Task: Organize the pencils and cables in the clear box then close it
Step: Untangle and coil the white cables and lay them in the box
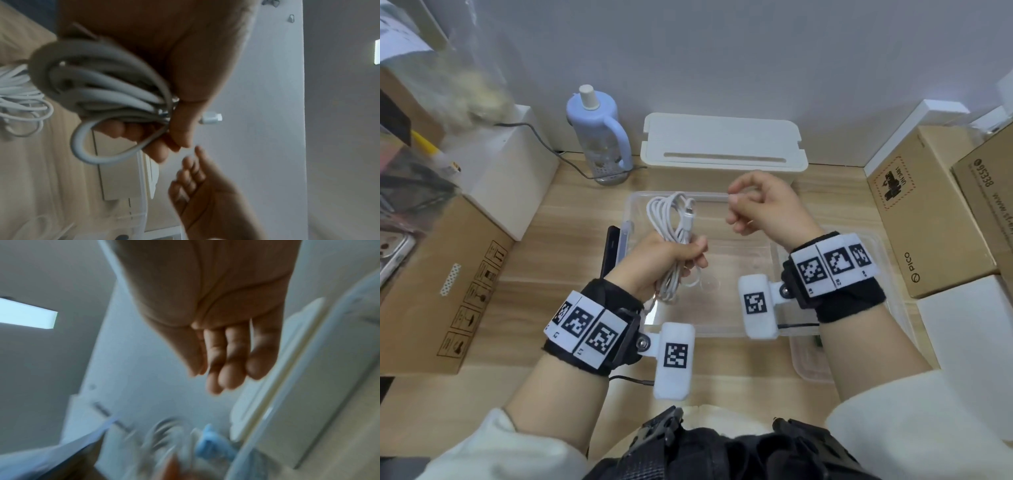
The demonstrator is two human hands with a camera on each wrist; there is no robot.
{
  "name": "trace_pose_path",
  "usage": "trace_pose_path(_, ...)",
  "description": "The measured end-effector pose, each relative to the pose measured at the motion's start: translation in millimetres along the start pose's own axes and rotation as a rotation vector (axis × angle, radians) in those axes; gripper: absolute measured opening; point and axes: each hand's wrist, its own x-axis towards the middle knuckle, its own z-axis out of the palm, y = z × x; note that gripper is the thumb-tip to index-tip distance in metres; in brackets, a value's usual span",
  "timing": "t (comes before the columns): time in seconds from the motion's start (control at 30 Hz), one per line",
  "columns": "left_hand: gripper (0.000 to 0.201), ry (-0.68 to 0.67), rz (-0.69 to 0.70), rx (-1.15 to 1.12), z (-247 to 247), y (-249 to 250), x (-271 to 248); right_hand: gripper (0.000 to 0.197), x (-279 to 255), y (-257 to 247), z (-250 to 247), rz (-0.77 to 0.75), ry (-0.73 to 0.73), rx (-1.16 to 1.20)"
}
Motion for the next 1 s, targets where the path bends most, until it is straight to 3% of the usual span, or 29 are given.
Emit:
trace_pose_path(0.07,0.016,0.030,-0.019,-0.130,-6,-1,3,0.011,10,14,-5,0.161,0.083,-0.069)
trace_pose_path(0.13,0.020,0.041,-0.038,-0.263,-9,1,6,0.010,19,29,-3,0.386,0.025,-0.164)
trace_pose_path(0.2,0.024,0.036,-0.059,-0.371,-8,3,10,0.029,29,45,2,0.590,-0.073,-0.324)
trace_pose_path(0.3,0.025,0.018,-0.097,-0.477,-8,5,14,0.046,41,63,9,0.684,-0.193,-0.552)
trace_pose_path(0.47,0.024,-0.003,-0.133,-0.543,-10,5,21,0.046,53,97,16,0.796,-0.353,-0.691)
trace_pose_path(0.63,0.022,0.014,-0.169,-0.560,-11,2,26,0.039,64,110,19,0.746,-0.395,-0.791)
trace_pose_path(0.77,0.022,0.091,-0.159,-0.518,-13,0,23,0.032,53,99,16,0.685,-0.399,-0.617)
trace_pose_path(0.9,0.015,0.181,-0.107,-0.471,-16,-3,19,0.050,25,56,17,0.321,-0.480,-0.229)
trace_pose_path(1.0,0.015,0.225,-0.045,-0.365,-13,-2,18,0.052,9,29,22,0.119,-0.606,-0.292)
